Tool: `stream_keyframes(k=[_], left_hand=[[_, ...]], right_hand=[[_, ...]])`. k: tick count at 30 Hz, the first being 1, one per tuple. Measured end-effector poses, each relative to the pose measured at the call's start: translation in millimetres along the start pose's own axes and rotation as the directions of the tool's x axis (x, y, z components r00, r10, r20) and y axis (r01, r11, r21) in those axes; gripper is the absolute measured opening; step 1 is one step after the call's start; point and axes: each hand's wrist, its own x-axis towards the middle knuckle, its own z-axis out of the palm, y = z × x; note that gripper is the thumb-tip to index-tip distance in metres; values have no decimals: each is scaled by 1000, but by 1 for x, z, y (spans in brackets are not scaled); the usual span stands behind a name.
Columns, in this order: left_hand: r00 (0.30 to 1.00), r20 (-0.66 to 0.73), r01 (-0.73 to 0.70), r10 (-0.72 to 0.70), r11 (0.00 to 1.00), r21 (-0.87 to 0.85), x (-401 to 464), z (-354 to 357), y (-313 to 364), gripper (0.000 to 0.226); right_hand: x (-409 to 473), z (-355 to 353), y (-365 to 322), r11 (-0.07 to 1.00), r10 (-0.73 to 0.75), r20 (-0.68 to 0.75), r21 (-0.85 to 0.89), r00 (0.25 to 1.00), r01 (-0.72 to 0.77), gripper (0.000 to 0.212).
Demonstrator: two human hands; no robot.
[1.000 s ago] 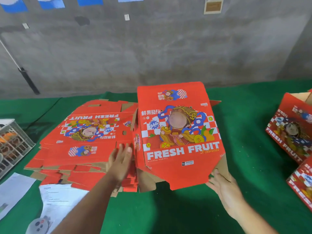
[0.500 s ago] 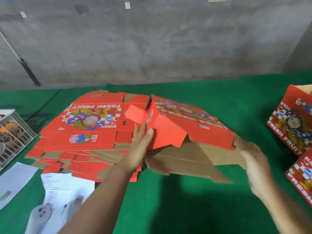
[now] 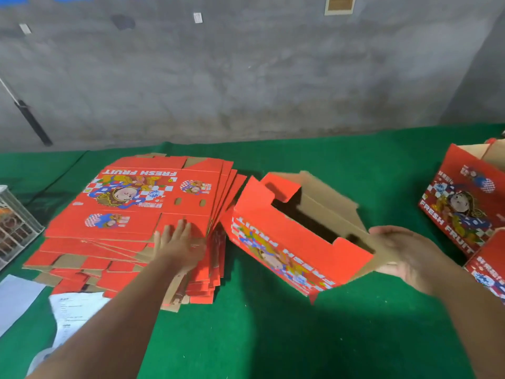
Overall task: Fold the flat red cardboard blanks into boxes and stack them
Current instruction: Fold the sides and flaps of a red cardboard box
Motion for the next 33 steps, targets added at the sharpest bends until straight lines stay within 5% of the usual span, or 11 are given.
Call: stream_keyframes(k=[2,5,8,12,15,17,21,24,28,30,33], left_hand=[[982,-172,-108,83,984,-139,-3,-11,14,78],[898,-217,-434,383,688,-582,-25,-16,44,72],[918,-153,-329,366,489,-808,-35,-11,55,62],[889,-260,-403,378,371,-837,-48,4,65,56],[847,-329,-508,418,455,-731,-46,13,64,62],[882,-235,-446,408,565,-694,-43,13,61,50],[934,-80,-309,347,681,-664,-50,7,63,27],[920,-168,-371,355,648,-665,-55,4,66,42],[938,-164,-337,304,695,-636,-66,2,71,95],[958,-196,-287,210,706,-647,-74,6,73,104],[963,-255,-265,87,477,-838,-81,14,75,89]], right_hand=[[5,-4,-7,999,41,73,-23,996,-40,28],[18,-4,-22,992,103,97,-88,990,-94,28],[26,8,-30,990,127,9,-55,992,-127,24],[17,47,-21,995,70,14,65,997,-71,24],[6,71,-11,973,-115,-119,186,986,136,14],[-1,80,-3,969,-167,-78,170,983,178,9],[-7,84,21,976,-219,45,12,975,218,88],[-9,72,37,986,-162,179,58,971,154,100],[-3,70,36,1000,-8,240,-3,971,9,83],[-1,64,31,988,-21,178,-150,984,48,60],[-6,59,26,845,-163,200,-476,966,241,58]])
